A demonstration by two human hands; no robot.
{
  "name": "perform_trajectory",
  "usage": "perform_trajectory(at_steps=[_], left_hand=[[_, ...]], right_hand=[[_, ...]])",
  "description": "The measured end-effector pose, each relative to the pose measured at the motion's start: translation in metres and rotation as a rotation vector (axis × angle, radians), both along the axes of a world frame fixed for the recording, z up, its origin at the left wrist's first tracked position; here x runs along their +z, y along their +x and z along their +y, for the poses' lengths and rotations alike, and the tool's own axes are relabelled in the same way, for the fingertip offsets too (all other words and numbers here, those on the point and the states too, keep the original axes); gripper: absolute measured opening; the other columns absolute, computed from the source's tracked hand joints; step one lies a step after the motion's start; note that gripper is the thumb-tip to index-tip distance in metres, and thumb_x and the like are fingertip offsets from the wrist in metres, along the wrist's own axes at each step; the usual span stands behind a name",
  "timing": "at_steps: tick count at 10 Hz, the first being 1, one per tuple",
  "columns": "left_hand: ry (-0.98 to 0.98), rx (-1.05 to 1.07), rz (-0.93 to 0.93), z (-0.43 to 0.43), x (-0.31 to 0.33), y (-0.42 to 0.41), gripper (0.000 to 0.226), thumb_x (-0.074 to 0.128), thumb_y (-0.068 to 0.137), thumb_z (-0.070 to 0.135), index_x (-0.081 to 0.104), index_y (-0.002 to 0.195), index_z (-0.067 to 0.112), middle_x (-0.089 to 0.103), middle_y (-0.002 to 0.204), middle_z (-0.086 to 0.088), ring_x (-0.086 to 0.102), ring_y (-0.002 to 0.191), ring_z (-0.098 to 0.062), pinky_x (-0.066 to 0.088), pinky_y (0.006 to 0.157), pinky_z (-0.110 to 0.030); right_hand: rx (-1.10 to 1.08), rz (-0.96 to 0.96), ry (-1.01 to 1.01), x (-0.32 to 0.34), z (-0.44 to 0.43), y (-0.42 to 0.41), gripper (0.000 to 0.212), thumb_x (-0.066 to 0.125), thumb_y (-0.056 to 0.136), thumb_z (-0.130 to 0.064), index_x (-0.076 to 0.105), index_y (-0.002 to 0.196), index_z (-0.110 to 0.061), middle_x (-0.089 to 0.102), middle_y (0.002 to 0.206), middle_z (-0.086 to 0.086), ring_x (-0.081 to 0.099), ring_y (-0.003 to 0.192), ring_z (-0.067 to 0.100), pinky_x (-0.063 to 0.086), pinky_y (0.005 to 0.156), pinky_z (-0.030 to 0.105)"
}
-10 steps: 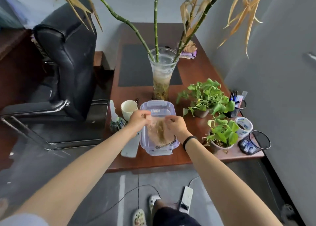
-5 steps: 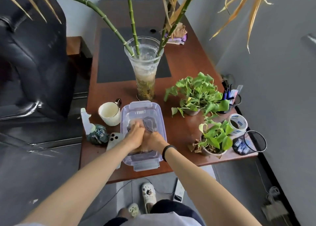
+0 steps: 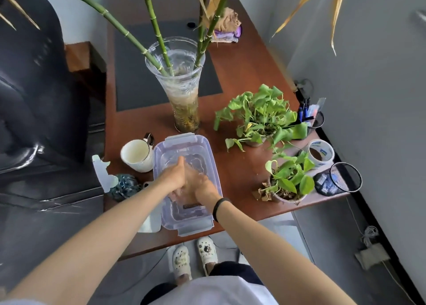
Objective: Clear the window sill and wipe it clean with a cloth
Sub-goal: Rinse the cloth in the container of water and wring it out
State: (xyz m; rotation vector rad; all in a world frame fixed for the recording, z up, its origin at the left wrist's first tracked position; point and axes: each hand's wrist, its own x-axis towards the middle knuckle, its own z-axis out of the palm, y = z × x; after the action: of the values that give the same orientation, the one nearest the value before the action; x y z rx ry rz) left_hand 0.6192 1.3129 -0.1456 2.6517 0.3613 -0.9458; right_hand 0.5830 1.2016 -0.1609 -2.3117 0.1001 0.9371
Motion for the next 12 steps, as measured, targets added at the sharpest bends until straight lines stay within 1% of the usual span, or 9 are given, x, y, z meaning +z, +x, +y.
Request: perform_trajectory(at_steps=[1, 2, 3, 4, 5, 6, 8, 10, 12], left_hand=[[0.235, -0.351, -0.191, 0.001, -0.002, 0.011, 0.063, 0.046, 0.095, 0.023, 0.011, 0.146, 0.03, 0.041, 0.134, -0.015, 0.051, 0.113, -0.033, 0.046, 0.084, -0.04], [0.153, -0.501, -0.021, 0.006, -0.018, 0.016, 0.054, 0.045, 0.093, 0.028, 0.026, 0.143, 0.032, 0.013, 0.152, -0.006, 0.023, 0.136, -0.034, 0.029, 0.107, -0.047], [0.099, -0.478, 0.023, 0.003, -0.016, 0.015, 0.03, 0.045, 0.094, 0.023, 0.052, 0.122, 0.014, 0.048, 0.132, -0.01, 0.047, 0.117, -0.03, 0.039, 0.096, -0.038], [-0.154, -0.191, -0.001, 0.002, -0.008, 0.018, 0.023, 0.041, 0.097, 0.023, 0.058, 0.107, 0.011, 0.062, 0.11, -0.011, 0.056, 0.094, -0.024, 0.042, 0.081, -0.032], [-0.331, 0.048, -0.053, 0.005, -0.003, 0.022, 0.019, 0.045, 0.095, 0.024, 0.055, 0.093, 0.008, 0.06, 0.09, -0.006, 0.056, 0.089, -0.023, 0.043, 0.076, -0.032], [-0.392, 0.073, -0.144, -0.001, 0.016, 0.012, 0.029, 0.049, 0.093, 0.026, 0.044, 0.068, 0.013, 0.045, 0.065, 0.0, 0.048, 0.072, -0.02, 0.036, 0.06, -0.03], [-0.141, -0.226, -0.44, -0.025, 0.037, -0.032, 0.039, 0.034, 0.099, 0.039, 0.048, 0.072, 0.016, 0.056, 0.069, 0.002, 0.057, 0.07, -0.019, 0.033, 0.056, -0.026], [-0.086, -0.186, -0.585, -0.04, 0.025, -0.041, 0.045, 0.021, 0.102, 0.033, 0.057, 0.09, 0.009, 0.068, 0.09, -0.01, 0.064, 0.084, -0.027, 0.048, 0.07, -0.035], [-0.195, -0.112, -0.568, -0.033, 0.007, -0.028, 0.045, 0.023, 0.101, 0.035, 0.057, 0.083, 0.011, 0.066, 0.087, -0.009, 0.062, 0.085, -0.026, 0.051, 0.078, -0.04]], right_hand=[[-0.161, 0.032, 0.122, 0.008, -0.005, -0.007, 0.041, 0.039, 0.098, -0.013, 0.04, 0.139, -0.008, 0.048, 0.137, 0.016, 0.046, 0.125, 0.032, 0.039, 0.098, 0.031], [-0.392, 0.037, 0.279, 0.013, -0.004, -0.015, 0.05, 0.04, 0.099, -0.02, 0.023, 0.146, -0.015, 0.051, 0.134, 0.014, 0.052, 0.118, 0.031, 0.042, 0.091, 0.032], [-0.497, 0.115, 0.273, 0.016, -0.003, -0.016, 0.047, 0.042, 0.099, -0.02, 0.03, 0.142, -0.004, 0.055, 0.126, 0.014, 0.055, 0.112, 0.029, 0.043, 0.086, 0.03], [-0.681, 0.274, 0.333, 0.016, 0.001, -0.016, 0.037, 0.044, 0.097, -0.023, 0.049, 0.126, 0.0, 0.059, 0.096, 0.01, 0.056, 0.083, 0.022, 0.046, 0.082, 0.031], [-0.875, 0.398, 0.625, 0.019, 0.004, -0.013, 0.026, 0.043, 0.098, -0.027, 0.055, 0.112, -0.009, 0.061, 0.102, 0.006, 0.061, 0.091, 0.02, 0.052, 0.089, 0.037], [-0.935, 0.428, 0.825, 0.027, 0.003, -0.009, 0.019, 0.035, 0.099, -0.025, 0.051, 0.097, -0.015, 0.059, 0.081, 0.005, 0.056, 0.057, 0.009, 0.038, 0.044, 0.019], [-1.143, 0.431, 0.816, 0.029, 0.017, -0.006, 0.039, 0.032, 0.099, -0.041, 0.048, 0.077, -0.013, 0.055, 0.055, 0.005, 0.046, 0.061, 0.021, 0.038, 0.055, 0.031], [-1.197, 0.361, 0.894, 0.044, 0.017, -0.009, 0.03, 0.032, 0.101, -0.036, 0.048, 0.083, -0.018, 0.05, 0.08, 0.005, 0.049, 0.07, 0.017, 0.043, 0.064, 0.031], [-1.196, 0.358, 1.01, 0.026, 0.022, -0.006, 0.033, 0.029, 0.102, -0.038, 0.052, 0.088, -0.019, 0.051, 0.075, 0.0, 0.053, 0.073, 0.012, 0.048, 0.066, 0.024]])
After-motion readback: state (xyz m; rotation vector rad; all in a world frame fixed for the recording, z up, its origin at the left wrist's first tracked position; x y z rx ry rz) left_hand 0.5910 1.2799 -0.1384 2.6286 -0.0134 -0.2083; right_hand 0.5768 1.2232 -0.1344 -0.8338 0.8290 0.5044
